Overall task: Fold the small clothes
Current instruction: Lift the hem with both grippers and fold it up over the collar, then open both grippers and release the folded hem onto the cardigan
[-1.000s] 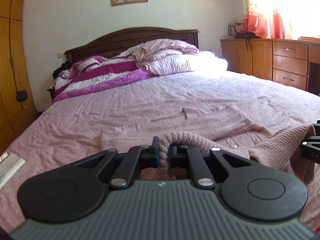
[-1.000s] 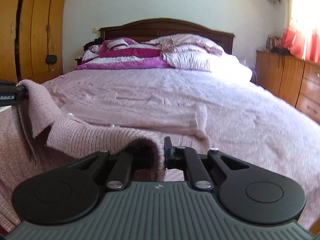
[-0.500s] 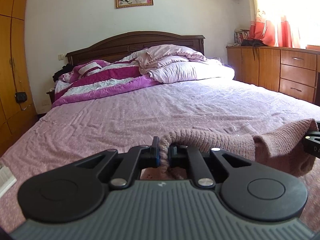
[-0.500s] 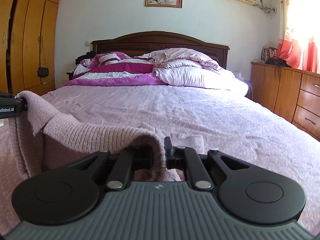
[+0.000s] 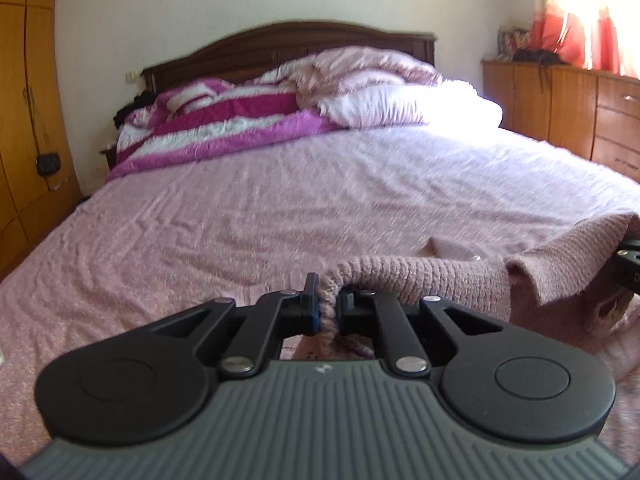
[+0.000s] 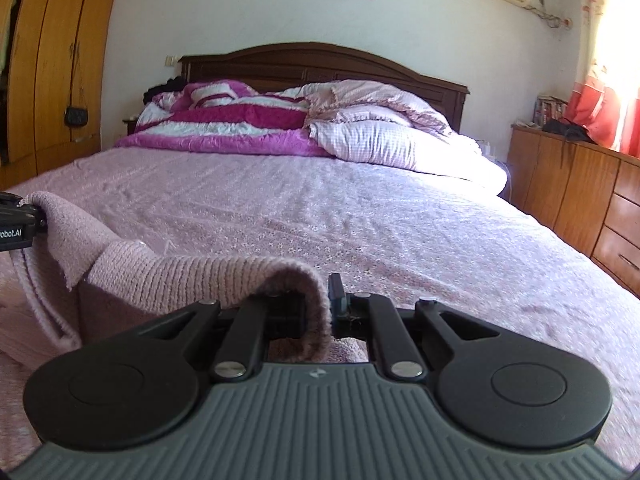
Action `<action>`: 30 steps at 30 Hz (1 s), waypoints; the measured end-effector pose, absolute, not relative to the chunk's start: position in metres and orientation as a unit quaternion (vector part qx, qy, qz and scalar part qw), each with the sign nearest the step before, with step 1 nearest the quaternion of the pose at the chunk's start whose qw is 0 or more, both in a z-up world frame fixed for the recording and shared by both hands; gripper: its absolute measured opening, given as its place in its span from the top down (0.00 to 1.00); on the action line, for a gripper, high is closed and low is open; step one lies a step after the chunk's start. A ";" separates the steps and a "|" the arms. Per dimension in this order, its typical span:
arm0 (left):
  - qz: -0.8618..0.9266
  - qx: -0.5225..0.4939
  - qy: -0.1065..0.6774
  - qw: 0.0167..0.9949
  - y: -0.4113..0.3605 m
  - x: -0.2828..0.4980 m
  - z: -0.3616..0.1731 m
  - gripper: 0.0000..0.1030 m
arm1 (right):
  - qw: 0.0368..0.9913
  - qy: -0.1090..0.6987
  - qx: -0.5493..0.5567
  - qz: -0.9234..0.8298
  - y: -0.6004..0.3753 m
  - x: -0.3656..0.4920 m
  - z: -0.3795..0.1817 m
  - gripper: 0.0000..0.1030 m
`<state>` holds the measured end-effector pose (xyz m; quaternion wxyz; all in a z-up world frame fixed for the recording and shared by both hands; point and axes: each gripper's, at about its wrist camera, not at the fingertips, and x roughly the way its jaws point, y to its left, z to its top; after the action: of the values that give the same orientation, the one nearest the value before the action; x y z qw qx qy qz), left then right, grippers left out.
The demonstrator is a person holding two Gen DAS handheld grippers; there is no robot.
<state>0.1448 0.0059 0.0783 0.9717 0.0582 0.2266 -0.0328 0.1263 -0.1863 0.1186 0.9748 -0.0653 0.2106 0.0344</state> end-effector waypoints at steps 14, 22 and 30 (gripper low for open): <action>-0.001 0.075 0.294 0.953 0.014 0.198 0.032 0.46 | 0.958 0.277 -0.069 0.015 -0.180 0.204 0.039 0.58; -0.027 0.055 0.294 0.954 0.030 0.167 0.056 0.39 | 0.961 0.276 -0.023 0.025 -0.197 0.190 0.053 0.43; -0.048 0.044 0.279 0.958 0.032 0.125 0.072 0.38 | 0.968 0.249 -0.023 0.036 -0.197 0.127 0.070 0.38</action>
<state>0.1251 0.0318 0.0721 0.9581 0.0442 0.2790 -0.0475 0.1272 -0.1968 0.0703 0.9676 -0.0227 0.2489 0.0363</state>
